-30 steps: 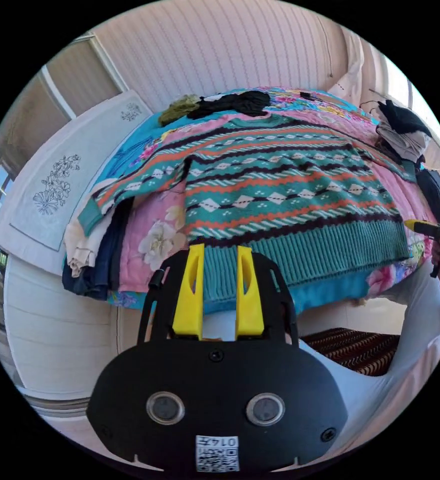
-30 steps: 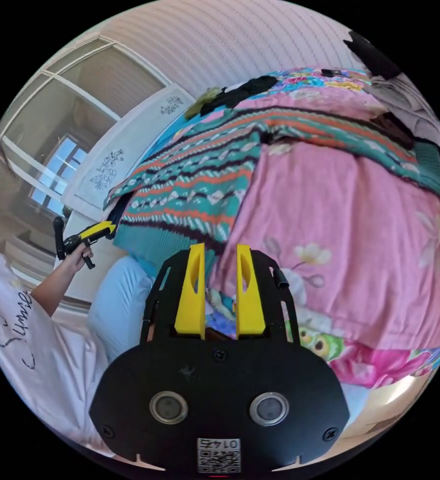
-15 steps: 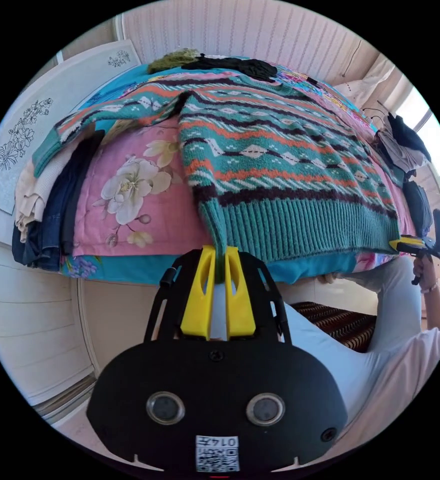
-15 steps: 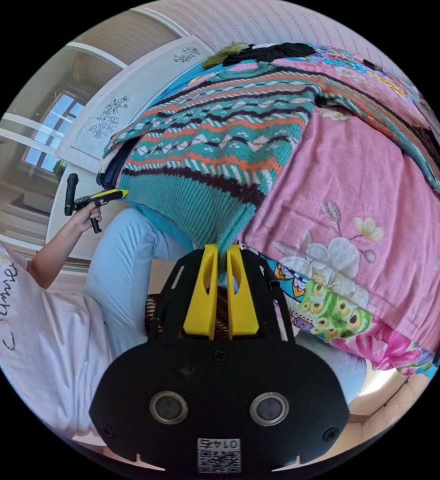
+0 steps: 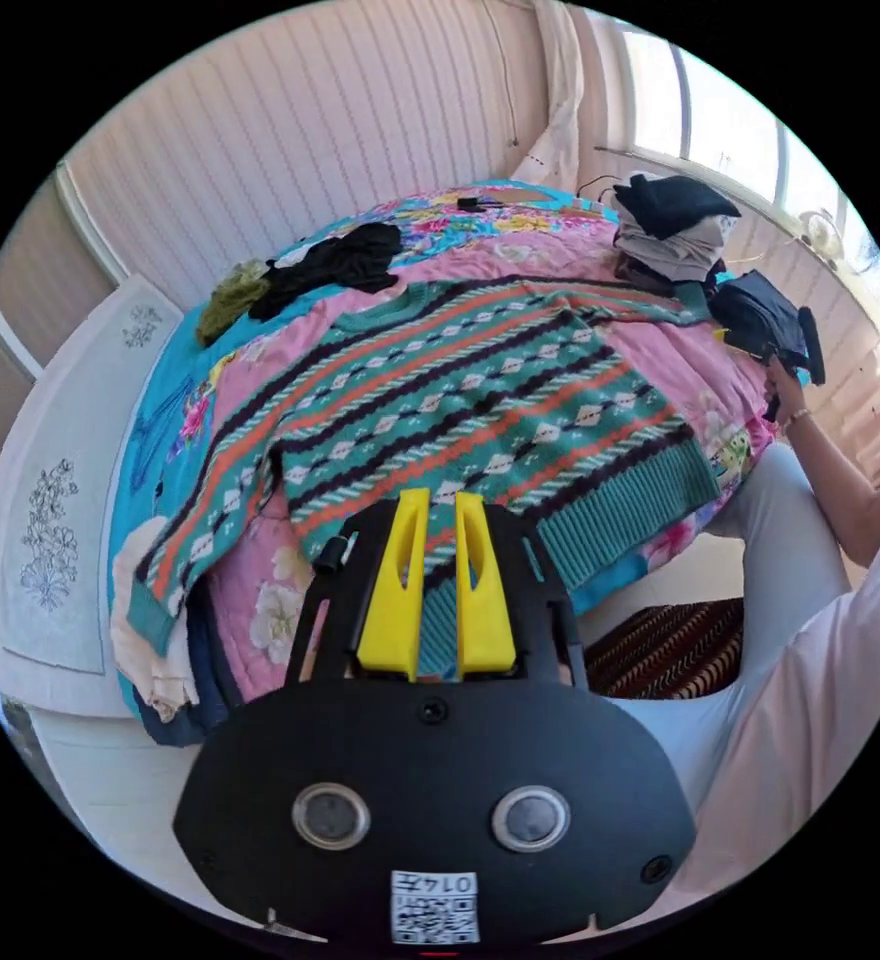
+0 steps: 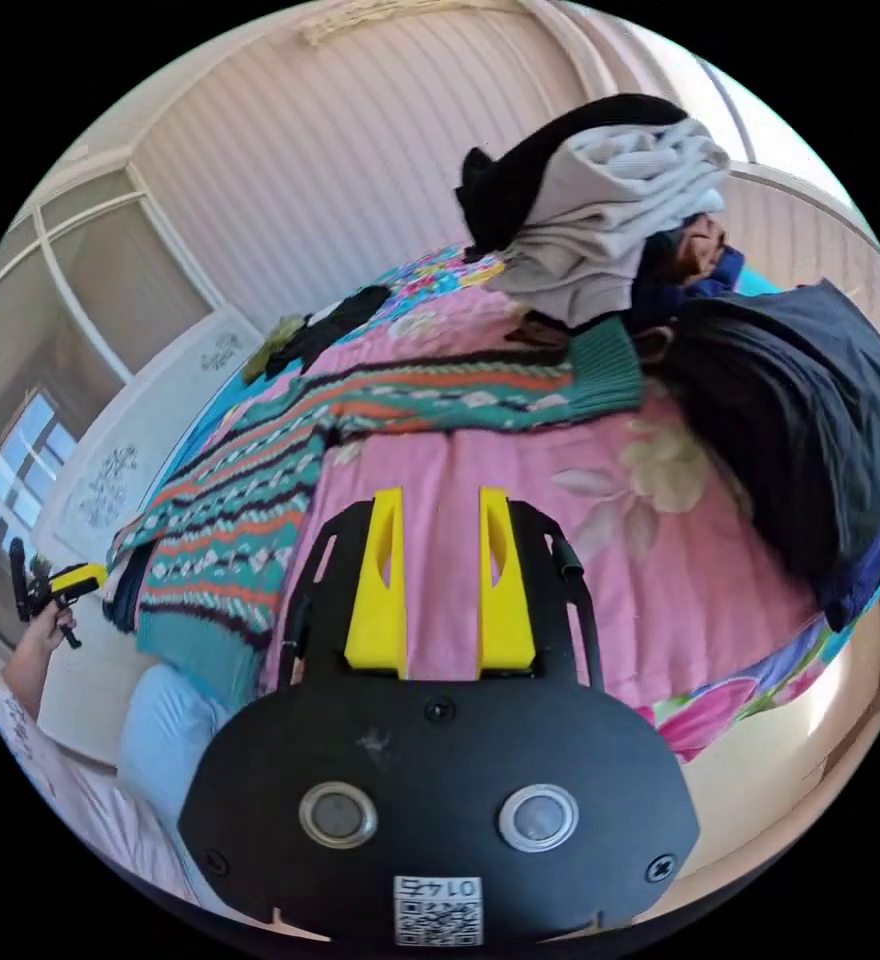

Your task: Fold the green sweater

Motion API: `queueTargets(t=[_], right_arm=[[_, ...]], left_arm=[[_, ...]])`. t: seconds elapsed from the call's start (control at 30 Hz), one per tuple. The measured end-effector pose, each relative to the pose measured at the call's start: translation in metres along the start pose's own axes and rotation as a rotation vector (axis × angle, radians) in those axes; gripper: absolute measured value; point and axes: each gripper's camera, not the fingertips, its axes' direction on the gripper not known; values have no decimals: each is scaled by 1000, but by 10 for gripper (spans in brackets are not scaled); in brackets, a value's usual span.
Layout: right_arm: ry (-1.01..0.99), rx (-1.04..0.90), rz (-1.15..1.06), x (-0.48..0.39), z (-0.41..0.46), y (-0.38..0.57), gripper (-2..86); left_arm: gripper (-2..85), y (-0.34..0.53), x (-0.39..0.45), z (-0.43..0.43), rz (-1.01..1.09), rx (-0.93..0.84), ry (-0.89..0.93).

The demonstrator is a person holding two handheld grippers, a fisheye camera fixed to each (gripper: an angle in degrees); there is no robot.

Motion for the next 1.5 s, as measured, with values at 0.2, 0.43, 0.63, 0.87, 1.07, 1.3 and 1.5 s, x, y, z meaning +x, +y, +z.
queueTargets(t=[0.2,0.43,0.63,0.87,1.07,1.3,1.5], right_arm=[[256,111,62,29,4,-33,133],[196,-42,37,46,23,-43,128],[234,-60,-81,17,20,-43,63],[332,-64,-147,-17,16,-42,28],[330,-59,-152,-36,7,-41,21],[279,9,-183,-69,-13,-41,19],[181,102,-279,-131,-40,-44,19]], left_arm=[[55,-170,109,71,329,178,192],[64,-318,231,174,591,179,234],[112,-380,279,258,566,-14,238],[100,-378,282,283,507,-41,316],[45,-369,293,275,584,-22,245],[39,-362,257,243,483,31,282],[39,-332,192,177,392,130,287]])
